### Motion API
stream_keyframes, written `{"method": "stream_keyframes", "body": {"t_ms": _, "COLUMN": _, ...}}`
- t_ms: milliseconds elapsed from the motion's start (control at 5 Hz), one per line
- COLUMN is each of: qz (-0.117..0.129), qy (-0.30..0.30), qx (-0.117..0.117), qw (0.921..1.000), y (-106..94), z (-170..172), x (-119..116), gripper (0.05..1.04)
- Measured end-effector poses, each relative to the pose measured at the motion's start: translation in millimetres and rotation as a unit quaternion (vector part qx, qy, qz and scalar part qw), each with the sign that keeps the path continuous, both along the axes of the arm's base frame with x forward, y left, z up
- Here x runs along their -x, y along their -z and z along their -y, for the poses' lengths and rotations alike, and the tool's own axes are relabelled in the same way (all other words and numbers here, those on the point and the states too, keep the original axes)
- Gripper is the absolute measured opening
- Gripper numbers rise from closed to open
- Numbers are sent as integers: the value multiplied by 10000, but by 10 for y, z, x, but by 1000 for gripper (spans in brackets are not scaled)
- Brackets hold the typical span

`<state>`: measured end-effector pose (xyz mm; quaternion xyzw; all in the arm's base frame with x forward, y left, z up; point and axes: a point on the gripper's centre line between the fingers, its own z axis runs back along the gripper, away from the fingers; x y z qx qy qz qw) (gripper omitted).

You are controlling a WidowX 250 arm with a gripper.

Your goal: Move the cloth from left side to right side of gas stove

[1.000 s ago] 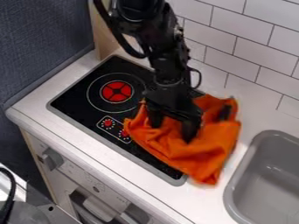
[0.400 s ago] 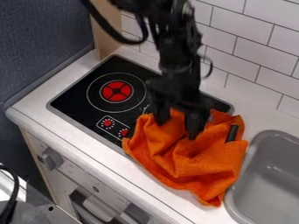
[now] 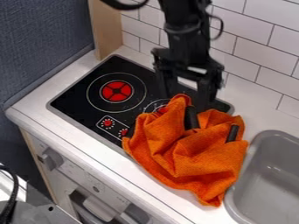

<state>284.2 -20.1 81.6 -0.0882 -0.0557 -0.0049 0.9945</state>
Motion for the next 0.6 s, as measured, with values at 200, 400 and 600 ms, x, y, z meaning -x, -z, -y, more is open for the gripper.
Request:
{"method": "stream_keyframes", "body": {"t_ms": 200, "qz": -134, "qy": -689, "qx": -99, "qw": 9975, "y": -18, "z": -467, "x": 40, "gripper": 1001}}
{"method": "stream_keyframes", "body": {"t_ms": 400, "qz": -168, "qy": -1098, "qx": -170, "qw": 9937, "y": 28, "z": -870, "x": 105, "gripper": 1001}}
{"method": "stream_keyframes", "body": {"t_ms": 600, "qz": -143, "qy": -1585, "qx": -588, "qw": 9855, "y": 135, "z": -1263, "x": 146, "gripper": 1001}}
